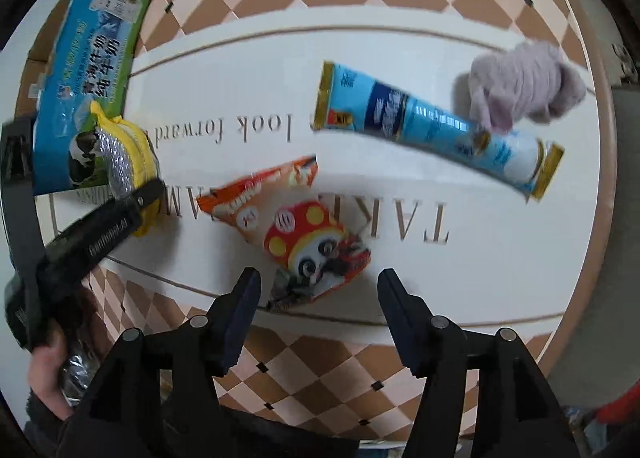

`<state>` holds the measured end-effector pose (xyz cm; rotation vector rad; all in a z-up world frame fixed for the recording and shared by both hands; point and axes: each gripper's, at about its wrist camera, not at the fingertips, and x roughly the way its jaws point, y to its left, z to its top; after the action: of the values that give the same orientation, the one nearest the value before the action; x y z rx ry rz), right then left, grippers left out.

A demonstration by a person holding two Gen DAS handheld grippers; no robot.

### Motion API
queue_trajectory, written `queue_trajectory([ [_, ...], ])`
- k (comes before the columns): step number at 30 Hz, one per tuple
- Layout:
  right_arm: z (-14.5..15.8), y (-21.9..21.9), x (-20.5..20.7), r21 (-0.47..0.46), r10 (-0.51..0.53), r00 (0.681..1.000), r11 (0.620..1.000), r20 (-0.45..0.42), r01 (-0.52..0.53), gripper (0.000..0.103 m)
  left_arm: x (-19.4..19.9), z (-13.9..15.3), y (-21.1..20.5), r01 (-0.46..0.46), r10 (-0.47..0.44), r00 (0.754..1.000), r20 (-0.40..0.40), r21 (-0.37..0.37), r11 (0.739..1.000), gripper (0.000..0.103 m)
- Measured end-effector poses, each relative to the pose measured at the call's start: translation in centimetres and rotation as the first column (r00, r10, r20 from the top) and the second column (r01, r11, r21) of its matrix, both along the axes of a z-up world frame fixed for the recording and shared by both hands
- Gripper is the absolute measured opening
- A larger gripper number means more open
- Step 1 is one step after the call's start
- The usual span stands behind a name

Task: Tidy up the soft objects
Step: 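Grasp the yellow scrubber sponge with left tool while right tool grasps orange panda bag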

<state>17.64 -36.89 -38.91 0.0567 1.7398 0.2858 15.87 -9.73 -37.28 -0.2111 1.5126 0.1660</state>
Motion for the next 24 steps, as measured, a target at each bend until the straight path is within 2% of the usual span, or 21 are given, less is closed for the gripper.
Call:
queue_trajectory([
  [3,-0.4,-0.2,1.7,0.005,0.017,1.0,1.0,0.01,-0.017,0.064,-2.6,0.2,-0.4,0.009,-0.01,0.999,-0.035,-0.036,0.999,0.042],
  [7,-1.7,0.5,2.3,0.047,0.009,0.999,0.999,-0.046,-0.007,0.064,-6.8,-0.3,-0.8,0.036,-0.045,0.993,-0.11,-0.078,0.996,0.045],
  [9,-1.4,1.6,1.7,0.081,0.05,0.996,0.996,-0.079,-0.044,0.064,-8.1,-0.7,-0.9,0.041,-0.058,0.987,-0.149,-0.111,0.993,0.045],
  [11,-0.4,2.3,1.1,0.104,0.087,0.994,0.991,-0.064,-0.08,0.064,-8.9,-0.7,-0.5,0.026,-0.051,0.984,-0.168,-0.146,0.989,0.044],
  [14,1.3,2.6,1.2,0.065,0.131,0.991,0.989,0.009,-0.131,0.064,-9.4,0.0,0.2,-0.016,-0.024,0.985,-0.172,-0.224,0.974,0.045],
  [18,0.9,2.3,1.3,-0.011,0.167,0.986,0.986,0.032,-0.166,0.064,-9.9,1.8,1.2,-0.055,0.017,0.989,-0.144,-0.266,0.962,0.06],
  [21,-0.1,1.5,2.1,0.037,0.133,0.991,0.99,0.004,-0.134,0.064,-9.9,1.6,2.1,-0.086,0.048,0.988,-0.146,-0.26,0.962,0.062],
  [24,-0.7,0.7,2.3,0.054,0.118,0.993,0.992,-0.014,-0.117,0.064,-7.8,0.1,3.8,-0.131,0.076,0.978,-0.192,-0.289,0.948,0.063],
])
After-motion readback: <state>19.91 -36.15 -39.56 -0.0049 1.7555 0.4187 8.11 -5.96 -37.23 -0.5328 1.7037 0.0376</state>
